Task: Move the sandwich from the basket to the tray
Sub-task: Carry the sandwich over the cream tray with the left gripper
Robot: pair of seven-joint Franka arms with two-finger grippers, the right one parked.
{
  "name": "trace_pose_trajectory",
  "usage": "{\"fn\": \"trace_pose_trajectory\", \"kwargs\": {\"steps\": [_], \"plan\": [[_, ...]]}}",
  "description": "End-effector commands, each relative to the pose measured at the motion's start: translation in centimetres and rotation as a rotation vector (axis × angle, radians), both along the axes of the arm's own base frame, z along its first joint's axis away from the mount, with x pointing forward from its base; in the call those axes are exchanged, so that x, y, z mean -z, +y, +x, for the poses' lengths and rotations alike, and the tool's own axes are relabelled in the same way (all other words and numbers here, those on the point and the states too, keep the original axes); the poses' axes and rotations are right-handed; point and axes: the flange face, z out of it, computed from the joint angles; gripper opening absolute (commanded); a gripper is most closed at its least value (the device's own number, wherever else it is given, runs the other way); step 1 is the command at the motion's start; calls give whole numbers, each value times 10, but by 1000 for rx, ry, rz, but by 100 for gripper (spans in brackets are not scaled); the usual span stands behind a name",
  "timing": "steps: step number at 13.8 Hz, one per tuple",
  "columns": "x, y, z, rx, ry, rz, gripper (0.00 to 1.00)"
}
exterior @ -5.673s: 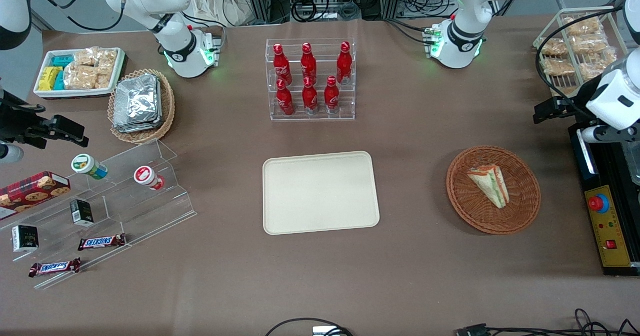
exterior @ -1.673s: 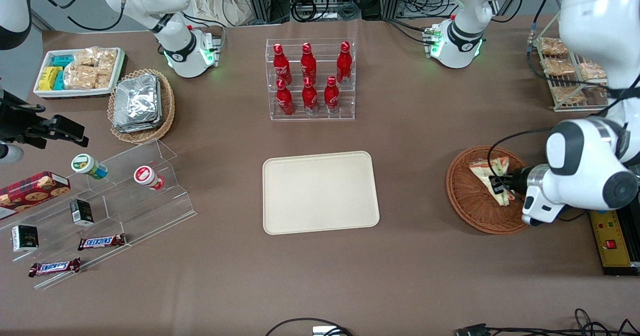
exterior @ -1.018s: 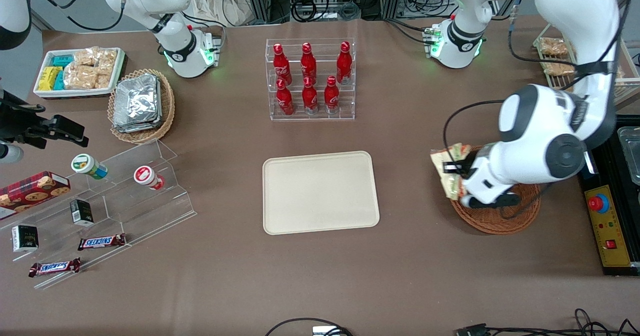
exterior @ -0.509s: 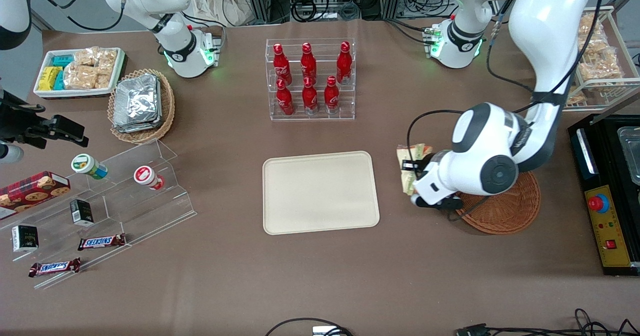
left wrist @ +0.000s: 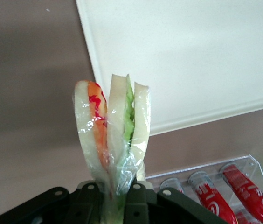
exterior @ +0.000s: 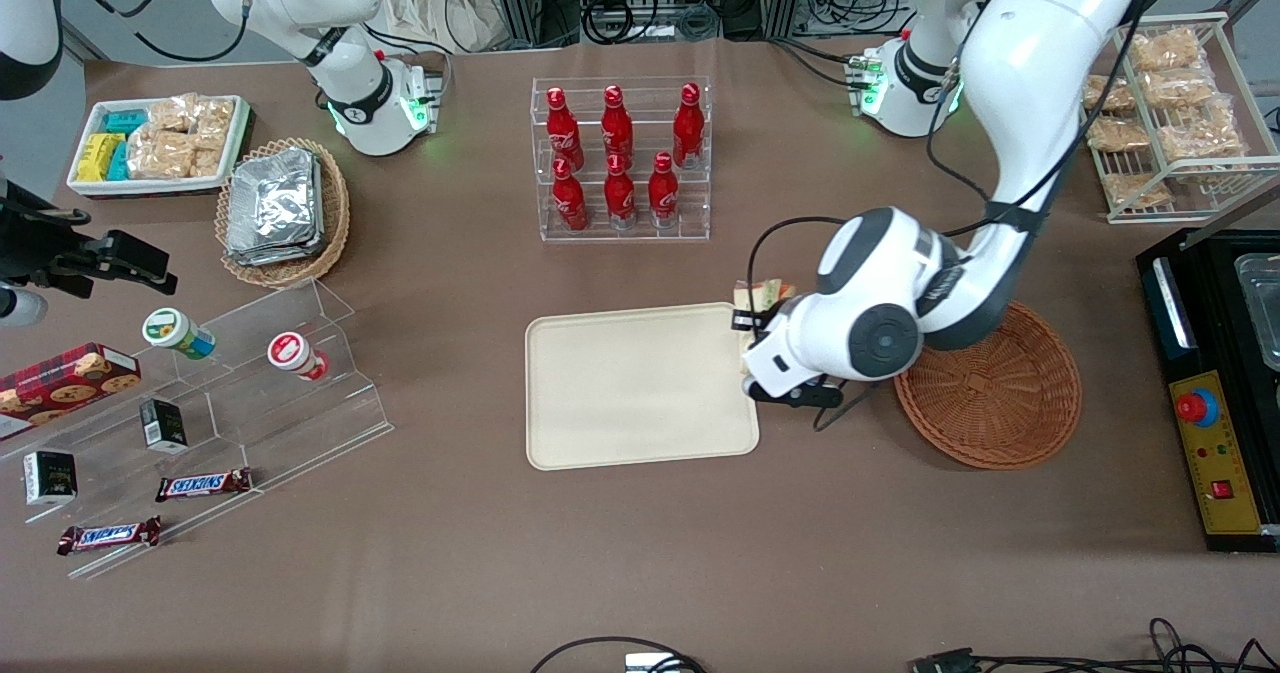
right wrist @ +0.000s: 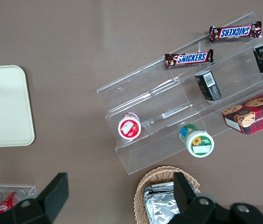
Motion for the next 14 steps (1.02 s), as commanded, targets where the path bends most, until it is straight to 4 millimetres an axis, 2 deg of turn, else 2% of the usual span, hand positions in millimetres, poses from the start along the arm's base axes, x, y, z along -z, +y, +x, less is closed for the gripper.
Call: {"fn": "trace_pose_trajectory", "kwargs": {"steps": [1,5,6,8,14], "plan": [[22,-21,3,-19,-22,13,18],[64,-19,2,-8,-1,65,18],[68,-20,2,-13,-4,62,18],[75,-38,-8,15,-6,61,18],[100,-40,-1,-2,-38,51,18]]}}
